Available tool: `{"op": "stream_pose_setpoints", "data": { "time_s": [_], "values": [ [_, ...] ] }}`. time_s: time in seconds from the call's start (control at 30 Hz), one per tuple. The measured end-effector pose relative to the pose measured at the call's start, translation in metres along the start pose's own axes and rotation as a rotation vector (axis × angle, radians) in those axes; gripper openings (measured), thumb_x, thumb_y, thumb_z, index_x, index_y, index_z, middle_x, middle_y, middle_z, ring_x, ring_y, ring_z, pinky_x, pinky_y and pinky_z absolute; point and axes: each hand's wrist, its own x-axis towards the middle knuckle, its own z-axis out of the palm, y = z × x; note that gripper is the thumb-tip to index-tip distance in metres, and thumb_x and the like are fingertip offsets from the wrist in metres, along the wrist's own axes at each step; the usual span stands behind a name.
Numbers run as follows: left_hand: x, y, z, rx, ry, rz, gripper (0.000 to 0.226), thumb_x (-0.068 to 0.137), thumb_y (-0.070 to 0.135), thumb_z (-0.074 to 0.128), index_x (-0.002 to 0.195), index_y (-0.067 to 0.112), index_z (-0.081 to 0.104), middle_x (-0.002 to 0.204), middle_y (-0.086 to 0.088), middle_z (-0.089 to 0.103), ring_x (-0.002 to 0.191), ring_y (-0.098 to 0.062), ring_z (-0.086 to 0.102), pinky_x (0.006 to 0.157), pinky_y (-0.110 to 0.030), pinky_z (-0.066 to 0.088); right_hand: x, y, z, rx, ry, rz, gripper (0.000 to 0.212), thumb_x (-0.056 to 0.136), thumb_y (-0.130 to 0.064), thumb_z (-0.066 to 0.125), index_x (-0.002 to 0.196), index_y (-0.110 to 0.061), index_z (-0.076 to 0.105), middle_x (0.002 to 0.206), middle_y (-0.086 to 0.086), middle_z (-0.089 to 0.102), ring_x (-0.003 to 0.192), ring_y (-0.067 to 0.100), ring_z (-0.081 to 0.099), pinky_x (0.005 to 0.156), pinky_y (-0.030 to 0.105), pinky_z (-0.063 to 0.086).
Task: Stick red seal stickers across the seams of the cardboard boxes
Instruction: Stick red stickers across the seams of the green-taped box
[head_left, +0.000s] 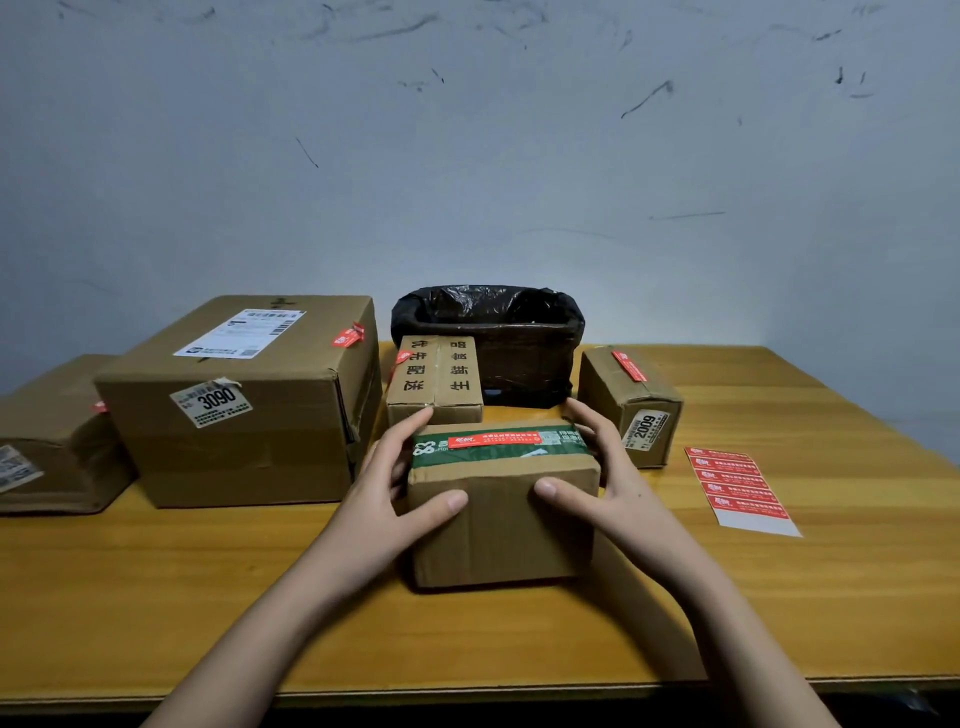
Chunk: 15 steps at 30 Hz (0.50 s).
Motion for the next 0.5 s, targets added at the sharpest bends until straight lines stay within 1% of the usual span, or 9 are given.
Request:
{"op": "stream_pose_setpoints", "data": {
  "time_s": [0.1,0.13,0.17,0.23,0.3,0.33,0.4,0.47,0.5],
  "values": [
    [0.002,0.005,0.001,-0.063,0.016,0.008,0.082,0.058,0.059,0.072,0.132,0.052,0.037,0.140,0.018,0.039,0.122,-0.002,0.049,0.097,-0.026,0.049,0.001,0.000,0.001,-0.019,0.020,-0.049,0.090,0.065,-0.068,0.066,0.143,-0.049,0.026,0.147,-0.021,0.035,0.132,-0.008,0.035,0.112,0.028,0.033],
    [0.002,0.008,0.002,-0.094,0.035,0.011,0.081,0.057,0.057,0.072,0.131,0.050,0.040,0.136,0.021,0.042,0.119,-0.001,0.052,0.094,-0.024,0.050,0.000,0.000,0.000,-0.020,0.018,-0.058,0.086,0.067,-0.068,0.065,0.142,-0.049,0.027,0.147,-0.020,0.035,0.133,-0.005,0.036,0.113,0.031,0.034],
    [0.002,0.010,0.002,-0.127,0.061,0.015,0.079,0.058,0.055,0.073,0.129,0.047,0.042,0.131,0.024,0.045,0.115,0.002,0.054,0.090,-0.018,0.050,0.000,0.000,0.000,-0.008,0.010,-0.058,0.083,0.068,-0.067,0.064,0.142,-0.049,0.029,0.147,-0.021,0.036,0.132,-0.004,0.038,0.112,0.031,0.035],
    [0.003,0.015,0.003,-0.167,0.116,0.011,0.070,0.064,0.049,0.077,0.126,0.041,0.046,0.125,0.024,0.049,0.110,0.006,0.057,0.084,-0.010,0.047,-0.001,-0.002,-0.002,0.057,-0.009,-0.051,0.079,0.069,-0.065,0.063,0.140,-0.048,0.032,0.145,-0.020,0.040,0.127,-0.003,0.045,0.105,0.027,0.042],
    [0.005,0.018,0.002,-0.194,0.143,-0.002,0.062,0.070,0.043,0.078,0.125,0.037,0.049,0.126,0.018,0.053,0.110,0.003,0.058,0.087,-0.012,0.048,-0.001,-0.003,-0.003,0.121,-0.013,-0.059,0.075,0.070,-0.060,0.062,0.139,-0.045,0.035,0.141,-0.018,0.045,0.121,-0.004,0.051,0.092,0.015,0.046],
    [0.005,0.019,0.001,-0.201,0.148,-0.012,0.061,0.070,0.045,0.077,0.124,0.036,0.050,0.126,0.017,0.053,0.110,0.003,0.058,0.090,-0.016,0.048,-0.001,-0.005,-0.004,0.137,-0.012,-0.064,0.073,0.071,-0.059,0.061,0.138,-0.044,0.037,0.139,-0.019,0.047,0.119,-0.005,0.052,0.089,0.012,0.046],
    [0.007,0.022,0.001,-0.191,0.149,-0.035,0.060,0.068,0.051,0.073,0.123,0.036,0.052,0.125,0.017,0.054,0.109,0.005,0.056,0.092,-0.020,0.048,0.001,-0.006,-0.004,0.158,-0.010,-0.067,0.070,0.071,-0.058,0.061,0.136,-0.044,0.040,0.135,-0.019,0.051,0.117,-0.003,0.053,0.088,0.012,0.046],
    [0.008,0.025,0.001,-0.202,0.128,-0.044,0.059,0.073,0.053,0.072,0.124,0.032,0.052,0.124,0.014,0.056,0.106,0.010,0.055,0.088,-0.014,0.047,0.002,-0.006,-0.005,0.200,0.022,-0.051,0.068,0.069,-0.058,0.062,0.133,-0.040,0.046,0.131,-0.014,0.055,0.114,0.001,0.057,0.085,0.016,0.048],
    [0.008,0.026,0.001,-0.239,0.114,-0.053,0.063,0.071,0.053,0.071,0.126,0.030,0.050,0.124,0.010,0.057,0.107,0.009,0.055,0.085,-0.011,0.047,0.003,-0.005,-0.005,0.228,0.050,-0.032,0.068,0.067,-0.059,0.062,0.130,-0.036,0.050,0.128,-0.010,0.058,0.113,0.003,0.059,0.084,0.017,0.049]
  ]
}}
